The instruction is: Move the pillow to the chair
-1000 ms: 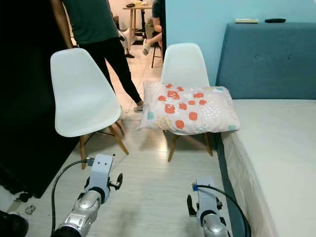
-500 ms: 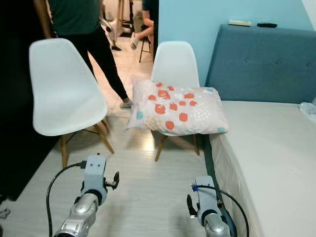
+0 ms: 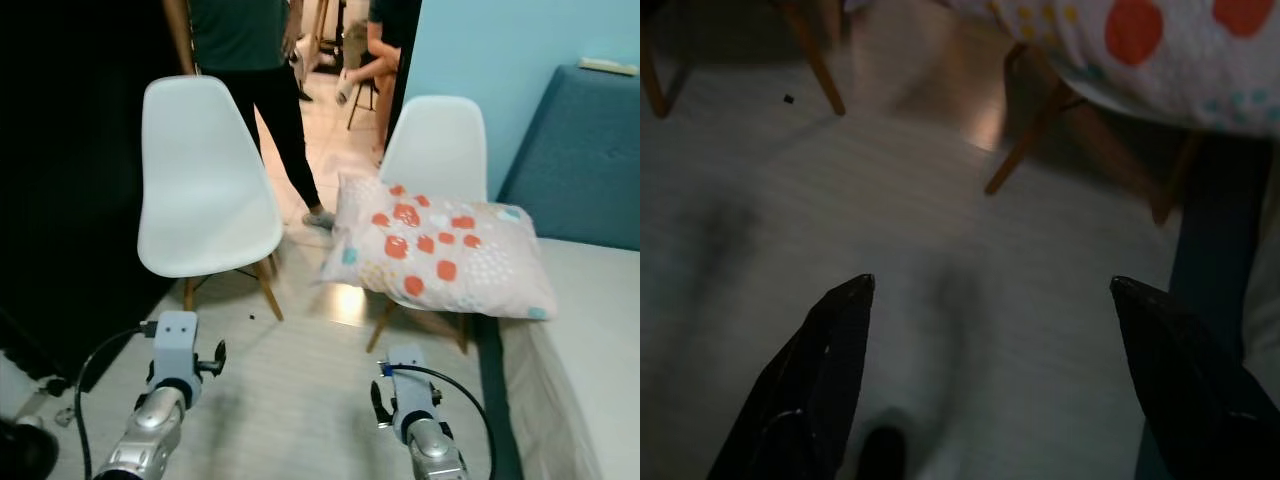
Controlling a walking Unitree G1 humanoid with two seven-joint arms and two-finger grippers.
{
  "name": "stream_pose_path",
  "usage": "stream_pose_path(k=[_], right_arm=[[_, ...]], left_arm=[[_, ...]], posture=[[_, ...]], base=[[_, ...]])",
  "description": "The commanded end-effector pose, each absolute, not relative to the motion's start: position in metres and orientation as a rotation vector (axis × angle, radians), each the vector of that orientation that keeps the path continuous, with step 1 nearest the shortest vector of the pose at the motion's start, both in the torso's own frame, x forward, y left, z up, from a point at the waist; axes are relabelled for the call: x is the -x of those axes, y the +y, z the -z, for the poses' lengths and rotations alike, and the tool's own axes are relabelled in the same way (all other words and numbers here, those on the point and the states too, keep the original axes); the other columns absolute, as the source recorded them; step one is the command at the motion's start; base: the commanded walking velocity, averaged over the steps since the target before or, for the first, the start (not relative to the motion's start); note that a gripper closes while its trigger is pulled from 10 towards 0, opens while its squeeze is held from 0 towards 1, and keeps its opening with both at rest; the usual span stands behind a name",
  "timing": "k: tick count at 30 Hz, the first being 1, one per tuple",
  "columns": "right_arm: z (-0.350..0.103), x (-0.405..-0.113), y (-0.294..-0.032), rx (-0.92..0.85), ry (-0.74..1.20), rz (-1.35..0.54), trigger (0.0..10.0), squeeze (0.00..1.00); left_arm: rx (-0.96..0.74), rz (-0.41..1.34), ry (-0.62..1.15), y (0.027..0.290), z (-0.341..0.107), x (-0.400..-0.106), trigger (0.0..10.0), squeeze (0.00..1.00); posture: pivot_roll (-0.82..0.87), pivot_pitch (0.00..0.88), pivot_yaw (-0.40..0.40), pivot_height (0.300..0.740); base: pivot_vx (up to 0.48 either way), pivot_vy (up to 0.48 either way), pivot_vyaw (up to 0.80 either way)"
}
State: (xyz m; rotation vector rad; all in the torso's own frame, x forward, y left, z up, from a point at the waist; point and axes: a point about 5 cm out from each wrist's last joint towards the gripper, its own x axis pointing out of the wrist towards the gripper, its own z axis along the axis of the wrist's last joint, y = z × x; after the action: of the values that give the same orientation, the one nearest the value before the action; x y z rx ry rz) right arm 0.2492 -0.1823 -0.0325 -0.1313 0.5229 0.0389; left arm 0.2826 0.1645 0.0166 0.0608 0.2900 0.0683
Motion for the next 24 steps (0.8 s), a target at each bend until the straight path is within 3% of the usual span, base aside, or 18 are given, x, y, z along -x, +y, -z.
stream_pose_path(k=[1,14,24], right_arm=[[0.0326,-0.2486,-0.1839,0.115,0.519,-0.023,10.0,0.0],[0.0361,-0.2426,-0.1908,0.087,0.533,0.027,10.0,0.0],[0.0371,-0.2427,-0.1885,0.101,0.545,0.027,10.0,0.0]], left_arm=[[-0.075,-0.055,0.301,0.1628,-0.0157,-0.2818,10.0,0.0],[-0.083,-0.032,0.305,0.1594,-0.0167,-0.284,10.0,0.0],[-0.081,-0.026,0.307,0.1591,-0.0167,-0.2838,10.0,0.0]], posture=[[0.04,0.039,-0.031,0.74],[0.04,0.038,-0.006,0.74],[0.04,0.04,-0.007,0.74]], base=[[0.345,0.0,-0.8],[0.334,0.0,-0.78],[0.331,0.0,0.0]])
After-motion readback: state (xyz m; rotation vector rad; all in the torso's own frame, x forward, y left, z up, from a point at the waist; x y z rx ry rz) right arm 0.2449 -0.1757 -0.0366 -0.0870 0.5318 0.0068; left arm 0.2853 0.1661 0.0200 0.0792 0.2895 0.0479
